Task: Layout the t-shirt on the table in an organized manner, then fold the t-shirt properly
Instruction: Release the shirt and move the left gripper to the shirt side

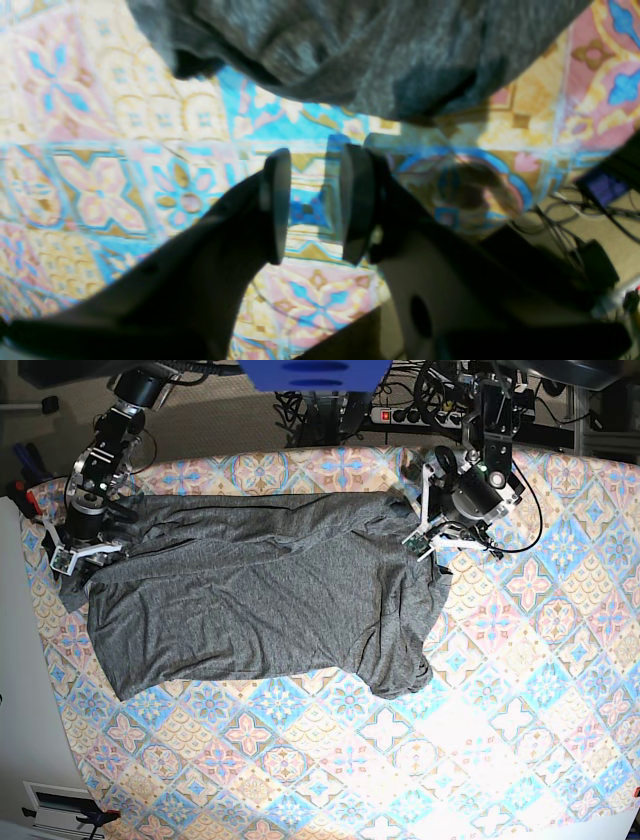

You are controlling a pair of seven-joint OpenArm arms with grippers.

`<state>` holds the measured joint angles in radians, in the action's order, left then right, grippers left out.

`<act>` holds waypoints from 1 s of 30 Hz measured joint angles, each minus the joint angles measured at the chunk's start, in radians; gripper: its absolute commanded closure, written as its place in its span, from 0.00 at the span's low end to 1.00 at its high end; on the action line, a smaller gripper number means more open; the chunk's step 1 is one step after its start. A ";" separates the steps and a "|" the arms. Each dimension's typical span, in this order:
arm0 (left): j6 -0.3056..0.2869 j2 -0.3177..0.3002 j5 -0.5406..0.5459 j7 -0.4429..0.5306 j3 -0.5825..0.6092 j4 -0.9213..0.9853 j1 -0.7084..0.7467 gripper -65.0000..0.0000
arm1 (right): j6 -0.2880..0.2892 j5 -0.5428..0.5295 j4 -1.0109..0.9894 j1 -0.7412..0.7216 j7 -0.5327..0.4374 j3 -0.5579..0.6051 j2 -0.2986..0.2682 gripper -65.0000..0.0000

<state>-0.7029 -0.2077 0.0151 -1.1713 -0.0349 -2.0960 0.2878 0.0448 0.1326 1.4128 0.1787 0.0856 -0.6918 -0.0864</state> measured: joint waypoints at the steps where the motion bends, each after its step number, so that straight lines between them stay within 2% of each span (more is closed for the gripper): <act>1: 0.000 0.003 0.016 0.000 0.000 0.000 0.000 0.74 | 0.000 0.000 0.000 -0.002 0.000 0.000 0.001 0.58; 6: 0.000 0.089 0.093 -0.002 -0.005 0.000 -0.048 0.74 | 0.000 0.000 0.000 -0.001 0.001 0.000 0.001 0.58; 9: 0.000 0.162 0.095 0.001 -0.006 0.000 -0.068 0.74 | -0.003 0.000 0.000 -0.002 0.000 0.000 0.000 0.58; 13: 0.000 0.225 0.096 0.000 -0.005 0.000 -0.072 0.74 | -0.003 0.000 -0.002 -0.001 0.000 0.001 0.002 0.58; 17: 0.000 0.221 0.095 0.000 -0.018 0.000 -0.095 0.74 | -0.003 0.000 -0.002 -0.002 0.000 0.001 0.003 0.58; 25: 0.003 0.213 0.083 -0.010 -0.186 0.026 -0.221 0.74 | 0.003 0.000 -0.002 -0.002 -0.002 0.002 0.002 0.58; 28: 0.000 0.196 0.072 -0.004 -0.198 0.090 -0.294 0.74 | 0.087 0.000 -0.015 -0.006 -0.011 0.002 -0.002 0.58; 30: 0.003 0.196 0.019 -0.005 -0.204 0.150 -0.340 0.74 | 0.125 0.001 -0.039 -0.027 0.013 0.000 0.003 0.58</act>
<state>-0.7002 -0.0120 0.0345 -1.1759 -0.2390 -1.9465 -0.0525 0.1696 0.1337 1.3739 0.1520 0.0986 -0.6914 -0.0830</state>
